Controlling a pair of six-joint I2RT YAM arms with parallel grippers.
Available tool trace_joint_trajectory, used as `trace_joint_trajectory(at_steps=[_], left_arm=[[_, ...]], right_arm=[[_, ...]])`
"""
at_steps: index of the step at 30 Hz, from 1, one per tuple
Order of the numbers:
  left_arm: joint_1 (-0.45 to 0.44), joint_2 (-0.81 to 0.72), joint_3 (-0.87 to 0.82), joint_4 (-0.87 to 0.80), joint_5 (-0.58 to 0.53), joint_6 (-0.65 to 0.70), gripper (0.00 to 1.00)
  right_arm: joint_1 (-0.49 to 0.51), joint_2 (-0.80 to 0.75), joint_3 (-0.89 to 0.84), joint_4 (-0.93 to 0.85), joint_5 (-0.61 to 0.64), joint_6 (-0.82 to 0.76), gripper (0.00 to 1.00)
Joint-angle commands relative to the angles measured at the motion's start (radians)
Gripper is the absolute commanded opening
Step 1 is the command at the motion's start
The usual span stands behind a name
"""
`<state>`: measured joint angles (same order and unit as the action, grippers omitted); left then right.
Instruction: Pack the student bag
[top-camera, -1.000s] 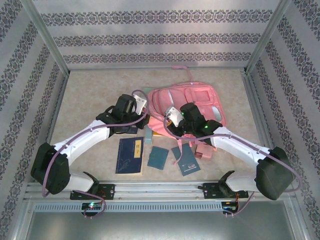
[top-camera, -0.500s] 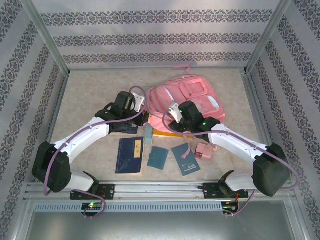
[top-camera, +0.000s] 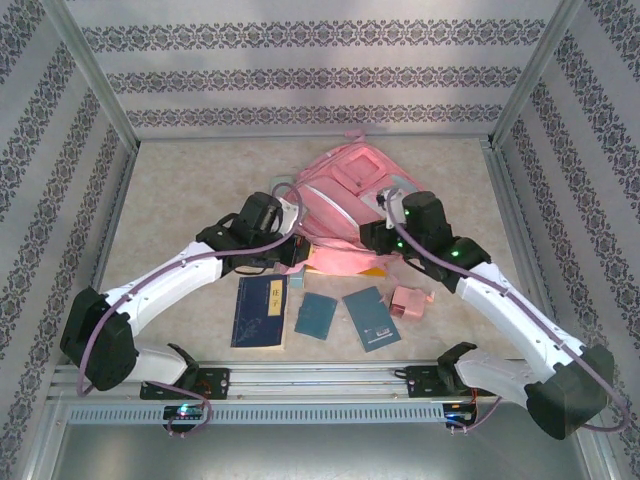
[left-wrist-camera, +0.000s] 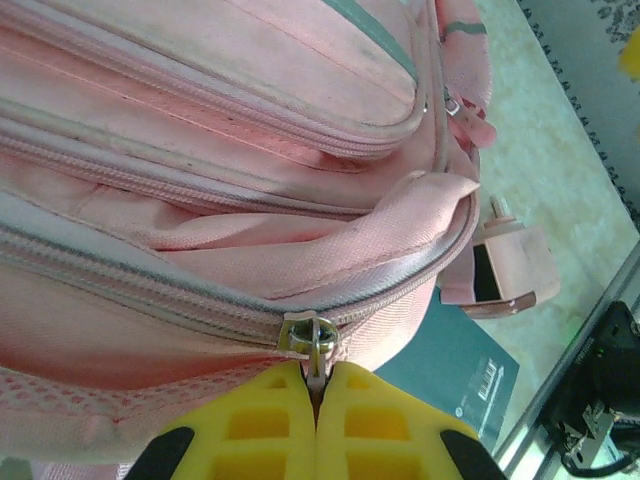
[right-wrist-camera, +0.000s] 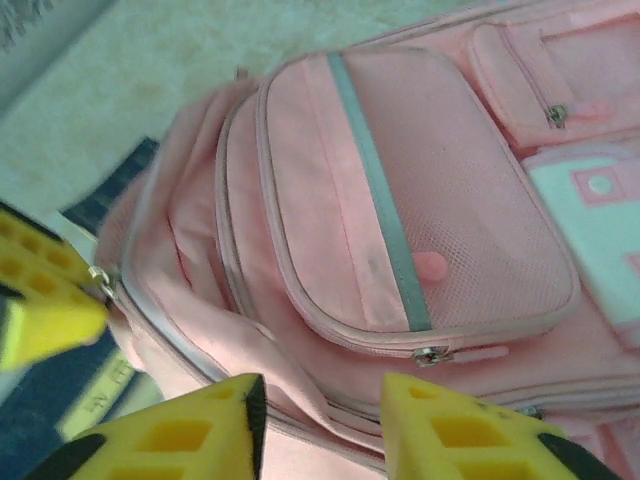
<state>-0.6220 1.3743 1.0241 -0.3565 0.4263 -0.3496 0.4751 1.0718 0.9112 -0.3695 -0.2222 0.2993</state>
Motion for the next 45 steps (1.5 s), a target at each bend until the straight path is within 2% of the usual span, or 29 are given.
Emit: trace_joint_trajectory(at_steps=[1, 3, 4, 6, 8, 11, 16, 20, 29, 39, 41, 45], left_arm=[[-0.042, 0.037, 0.071, -0.024, 0.044, 0.006, 0.00], [-0.061, 0.065, 0.101, -0.034, 0.040, 0.024, 0.00], [-0.068, 0.079, 0.121, -0.038, 0.035, 0.030, 0.00], [-0.075, 0.104, 0.159, -0.042, 0.029, 0.031, 0.00], [-0.081, 0.136, 0.206, -0.056, 0.031, 0.036, 0.00], [-0.099, 0.167, 0.257, -0.074, 0.036, 0.065, 0.00], [-0.137, 0.185, 0.280, -0.084, 0.016, 0.128, 0.00], [-0.146, 0.187, 0.277, -0.085, 0.004, 0.138, 0.00], [-0.175, 0.185, 0.272, -0.088, -0.024, 0.164, 0.00], [-0.204, 0.180, 0.283, -0.101, -0.044, 0.210, 0.00], [-0.209, 0.179, 0.286, -0.104, -0.051, 0.219, 0.00], [-0.209, 0.178, 0.287, -0.104, -0.059, 0.224, 0.00]], right_arm=[[-0.048, -0.007, 0.022, -0.038, -0.148, 0.204, 0.22], [-0.066, -0.012, 0.033, -0.033, -0.169, 0.269, 0.23], [-0.076, 0.002, 0.061, -0.072, -0.154, 0.326, 0.24], [-0.107, 0.063, 0.123, -0.164, -0.207, 0.437, 0.27], [-0.147, 0.123, 0.147, -0.211, -0.293, 0.586, 0.35], [-0.166, 0.123, 0.124, -0.190, -0.305, 0.804, 0.50], [-0.165, 0.128, 0.146, -0.315, -0.275, 1.068, 0.50], [-0.123, 0.114, 0.150, -0.355, -0.243, 1.215, 0.50], [-0.019, 0.162, 0.175, -0.414, -0.174, 1.365, 0.50], [-0.028, 0.273, 0.218, -0.401, -0.102, 1.318, 0.55], [-0.025, 0.292, 0.219, -0.412, -0.094, 1.308, 0.50], [-0.018, 0.314, 0.228, -0.437, -0.056, 1.282, 0.31]])
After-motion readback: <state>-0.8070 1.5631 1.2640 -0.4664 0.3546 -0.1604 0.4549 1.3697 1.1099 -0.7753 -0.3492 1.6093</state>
